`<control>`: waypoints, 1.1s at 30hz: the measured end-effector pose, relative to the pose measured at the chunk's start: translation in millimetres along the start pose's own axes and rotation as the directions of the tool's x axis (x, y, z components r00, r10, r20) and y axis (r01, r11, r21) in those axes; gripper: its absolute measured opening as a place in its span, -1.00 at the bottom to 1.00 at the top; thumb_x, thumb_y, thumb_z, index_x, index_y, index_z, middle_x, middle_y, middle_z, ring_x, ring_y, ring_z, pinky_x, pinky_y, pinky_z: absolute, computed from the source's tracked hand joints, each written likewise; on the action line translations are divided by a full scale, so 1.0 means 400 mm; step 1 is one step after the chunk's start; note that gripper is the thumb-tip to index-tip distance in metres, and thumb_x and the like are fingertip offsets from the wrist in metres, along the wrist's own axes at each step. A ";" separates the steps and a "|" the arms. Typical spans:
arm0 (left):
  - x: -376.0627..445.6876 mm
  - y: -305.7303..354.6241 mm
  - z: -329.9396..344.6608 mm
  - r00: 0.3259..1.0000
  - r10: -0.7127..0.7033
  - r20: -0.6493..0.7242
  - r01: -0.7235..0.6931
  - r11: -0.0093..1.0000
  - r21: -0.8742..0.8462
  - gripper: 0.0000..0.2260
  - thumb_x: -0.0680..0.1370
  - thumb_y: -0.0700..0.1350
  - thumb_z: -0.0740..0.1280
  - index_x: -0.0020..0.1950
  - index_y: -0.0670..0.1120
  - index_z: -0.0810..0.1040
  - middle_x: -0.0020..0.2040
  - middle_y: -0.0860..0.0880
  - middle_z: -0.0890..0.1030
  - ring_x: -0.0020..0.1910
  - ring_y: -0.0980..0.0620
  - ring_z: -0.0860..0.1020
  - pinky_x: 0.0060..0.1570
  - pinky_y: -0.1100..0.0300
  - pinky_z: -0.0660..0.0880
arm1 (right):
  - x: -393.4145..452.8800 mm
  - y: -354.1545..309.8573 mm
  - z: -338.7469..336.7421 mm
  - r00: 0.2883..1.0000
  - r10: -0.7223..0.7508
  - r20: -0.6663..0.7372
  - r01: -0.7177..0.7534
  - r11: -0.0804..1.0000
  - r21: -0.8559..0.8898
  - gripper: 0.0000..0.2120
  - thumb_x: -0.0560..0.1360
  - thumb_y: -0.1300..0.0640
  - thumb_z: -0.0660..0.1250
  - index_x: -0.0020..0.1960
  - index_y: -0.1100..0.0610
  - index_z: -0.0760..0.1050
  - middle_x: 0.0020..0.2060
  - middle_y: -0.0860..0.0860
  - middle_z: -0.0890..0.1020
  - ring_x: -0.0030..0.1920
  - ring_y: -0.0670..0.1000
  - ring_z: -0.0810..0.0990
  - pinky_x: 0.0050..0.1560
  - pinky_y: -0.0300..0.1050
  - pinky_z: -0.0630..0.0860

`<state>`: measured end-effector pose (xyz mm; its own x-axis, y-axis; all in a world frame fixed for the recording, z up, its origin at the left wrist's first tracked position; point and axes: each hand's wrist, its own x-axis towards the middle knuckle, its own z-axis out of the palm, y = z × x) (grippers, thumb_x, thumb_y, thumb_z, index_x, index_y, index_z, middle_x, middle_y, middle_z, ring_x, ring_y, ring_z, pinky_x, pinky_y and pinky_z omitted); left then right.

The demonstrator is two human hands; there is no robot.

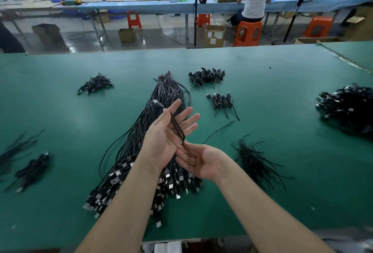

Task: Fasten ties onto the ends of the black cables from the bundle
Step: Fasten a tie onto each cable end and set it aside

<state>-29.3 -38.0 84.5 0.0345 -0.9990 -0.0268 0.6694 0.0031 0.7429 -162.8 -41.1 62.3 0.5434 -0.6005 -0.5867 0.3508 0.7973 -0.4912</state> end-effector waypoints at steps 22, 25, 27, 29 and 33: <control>-0.104 -0.054 0.003 0.944 -0.298 0.143 0.250 0.927 0.280 -0.63 0.63 -0.06 0.22 0.29 -0.26 0.60 0.21 -0.35 0.62 0.23 -0.32 0.60 0.30 -0.30 0.46 | -0.038 -0.143 0.023 0.990 -0.136 -0.045 0.087 0.822 -0.563 -0.72 0.65 0.04 0.26 -0.01 0.22 0.63 -0.24 0.20 0.60 -0.33 0.11 0.51 -0.24 -0.05 0.54; -0.108 -0.079 -0.001 0.954 -0.297 0.042 0.272 0.917 0.291 -0.64 0.67 -0.07 0.17 0.35 -0.25 0.53 0.20 -0.29 0.65 0.25 -0.23 0.61 0.32 -0.25 0.40 | -0.048 -0.169 0.025 0.933 -0.360 0.003 0.302 0.777 -0.553 -0.84 0.64 0.19 0.29 0.05 0.27 0.60 0.02 0.23 0.72 -0.05 0.15 0.70 0.12 0.06 0.62; -0.108 -0.100 -0.004 0.954 -0.298 -0.038 0.295 0.910 0.291 -0.67 0.70 -0.09 0.14 0.34 -0.25 0.50 0.16 -0.25 0.67 0.23 -0.16 0.63 0.34 -0.25 0.37 | -0.064 -0.184 0.026 0.915 -0.400 0.039 0.358 0.765 -0.536 -0.86 0.64 0.23 0.28 0.06 0.29 0.58 -0.02 0.21 0.73 -0.06 0.11 0.74 0.03 -0.01 0.68; -0.103 -0.118 -0.002 0.952 -0.289 -0.100 0.305 0.916 0.259 -0.70 0.72 -0.10 0.13 0.30 -0.24 0.51 0.14 -0.21 0.69 0.23 -0.08 0.64 0.34 -0.24 0.35 | -0.076 -0.189 0.030 0.913 -0.407 0.039 0.363 0.764 -0.533 -0.86 0.64 0.24 0.28 0.08 0.29 0.57 -0.04 0.20 0.73 -0.06 0.10 0.75 0.00 -0.03 0.69; -0.071 -0.128 0.017 0.933 -0.301 -0.198 0.333 0.930 0.153 -0.70 0.74 -0.09 0.07 0.19 -0.17 0.57 0.08 -0.10 0.72 0.27 -0.02 0.60 0.20 -0.10 0.40 | -0.080 -0.170 0.039 0.895 -0.439 0.080 0.424 0.780 -0.460 -0.85 0.66 0.24 0.25 0.09 0.30 0.55 -0.03 0.21 0.73 -0.02 0.12 0.74 0.05 -0.03 0.68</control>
<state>-69.7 -10.2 51.7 -0.0227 -0.9242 -0.3813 0.5204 -0.3366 0.7848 -192.1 -75.0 124.7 0.3933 -0.8826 -0.2575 0.1537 0.3392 -0.9281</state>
